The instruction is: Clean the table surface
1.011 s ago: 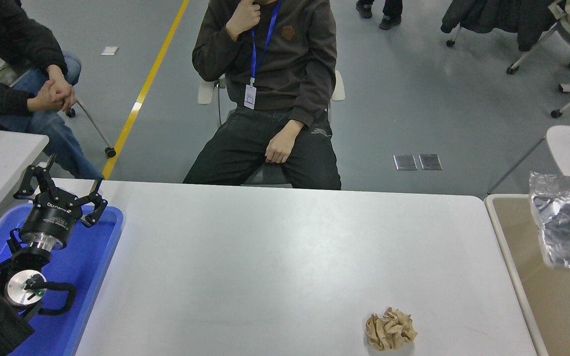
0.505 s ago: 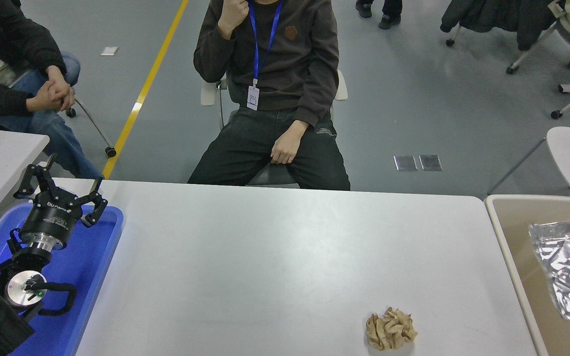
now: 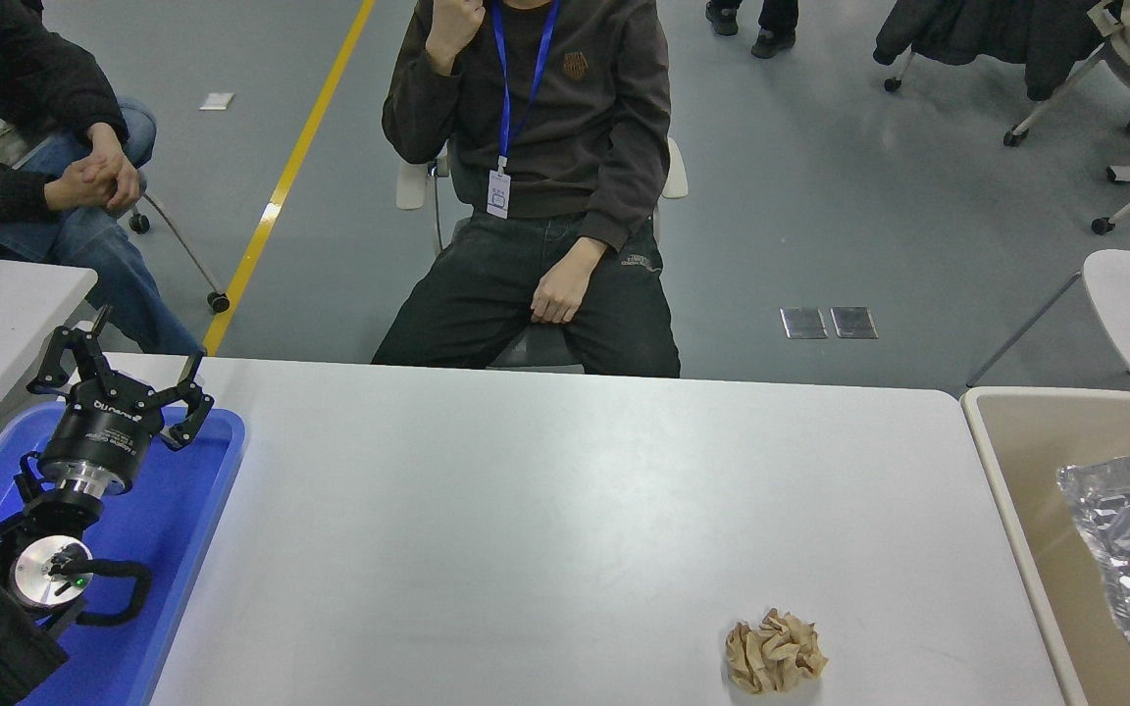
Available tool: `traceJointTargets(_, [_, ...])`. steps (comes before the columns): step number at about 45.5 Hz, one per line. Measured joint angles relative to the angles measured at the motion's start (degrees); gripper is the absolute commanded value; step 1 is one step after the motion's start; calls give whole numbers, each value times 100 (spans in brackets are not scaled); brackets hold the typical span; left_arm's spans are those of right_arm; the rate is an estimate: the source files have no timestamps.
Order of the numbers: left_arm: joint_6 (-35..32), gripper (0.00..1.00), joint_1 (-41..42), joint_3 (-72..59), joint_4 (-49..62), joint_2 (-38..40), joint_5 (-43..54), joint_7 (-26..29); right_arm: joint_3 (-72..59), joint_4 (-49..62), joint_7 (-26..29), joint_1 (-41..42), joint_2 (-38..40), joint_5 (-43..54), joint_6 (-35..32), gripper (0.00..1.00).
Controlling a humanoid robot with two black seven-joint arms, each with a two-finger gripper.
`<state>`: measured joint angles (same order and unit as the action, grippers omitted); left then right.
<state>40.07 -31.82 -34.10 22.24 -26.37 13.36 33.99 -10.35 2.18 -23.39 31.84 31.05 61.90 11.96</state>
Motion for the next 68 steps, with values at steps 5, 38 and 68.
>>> traceJointTargets(5, [0,100,0,0,0,0,0,-3,-50,12,63,7,-56,-48,23,23])
traceJointTargets(38, [0,100,0,0,0,0,0,-2,-86,27,162,176,-135,-1052,56,98])
traceJointTargets(68, [0,100,0,0,0,0,0,-5,2501,-615,172,806,216,-3067,-869,96])
